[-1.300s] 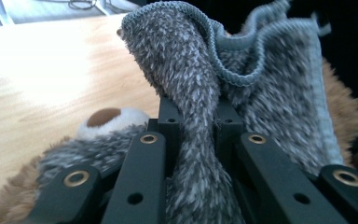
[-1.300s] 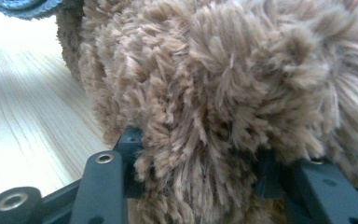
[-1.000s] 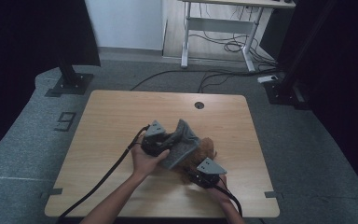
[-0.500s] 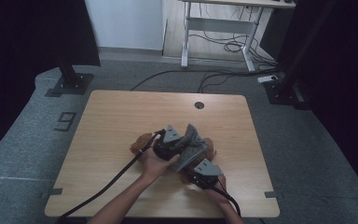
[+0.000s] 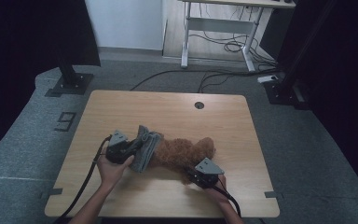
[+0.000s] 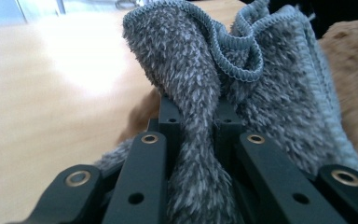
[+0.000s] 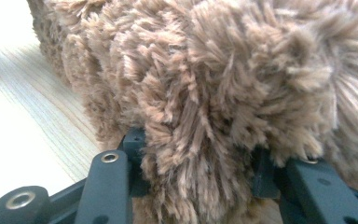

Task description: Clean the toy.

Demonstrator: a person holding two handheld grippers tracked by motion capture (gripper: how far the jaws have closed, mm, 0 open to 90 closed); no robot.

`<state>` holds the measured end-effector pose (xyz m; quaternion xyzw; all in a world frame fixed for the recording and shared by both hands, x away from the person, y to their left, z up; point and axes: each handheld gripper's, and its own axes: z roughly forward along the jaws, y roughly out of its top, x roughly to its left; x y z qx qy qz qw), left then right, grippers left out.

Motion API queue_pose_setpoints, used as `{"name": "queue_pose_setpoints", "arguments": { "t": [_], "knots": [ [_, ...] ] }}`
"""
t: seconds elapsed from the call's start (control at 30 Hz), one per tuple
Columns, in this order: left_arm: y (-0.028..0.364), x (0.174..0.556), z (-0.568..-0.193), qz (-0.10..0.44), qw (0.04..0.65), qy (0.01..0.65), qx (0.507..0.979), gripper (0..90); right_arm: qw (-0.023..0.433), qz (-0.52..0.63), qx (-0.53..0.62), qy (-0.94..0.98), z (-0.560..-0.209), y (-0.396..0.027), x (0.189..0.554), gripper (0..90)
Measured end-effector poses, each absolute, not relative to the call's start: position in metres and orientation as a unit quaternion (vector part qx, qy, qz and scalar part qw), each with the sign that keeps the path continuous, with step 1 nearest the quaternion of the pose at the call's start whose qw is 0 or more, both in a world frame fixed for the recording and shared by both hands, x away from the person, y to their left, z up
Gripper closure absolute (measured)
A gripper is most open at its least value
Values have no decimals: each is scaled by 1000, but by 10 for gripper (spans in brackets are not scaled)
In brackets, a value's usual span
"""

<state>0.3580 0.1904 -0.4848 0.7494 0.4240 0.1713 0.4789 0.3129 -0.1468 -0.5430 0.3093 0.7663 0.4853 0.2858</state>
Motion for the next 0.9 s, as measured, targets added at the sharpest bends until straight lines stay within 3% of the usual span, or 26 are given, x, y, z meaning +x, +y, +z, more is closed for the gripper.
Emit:
{"name": "queue_pose_setpoints", "arguments": {
  "t": [0.2, 0.37, 0.7, 0.9],
  "knots": [
    [207, 361, -496, 187, 448, 448, 751, 783, 286, 485, 309, 766, -543, -146, 313, 521],
    [196, 345, -478, 198, 481, 413, 747, 784, 283, 486, 311, 766, -543, -148, 313, 522],
    [98, 343, -434, 112, 558, 306, 763, 782, 278, 488, 314, 765, -543, -149, 314, 521],
    [53, 351, -431, 101, 550, 284, 779, 779, 278, 490, 314, 765, -543, -149, 314, 521]
  ]
}}
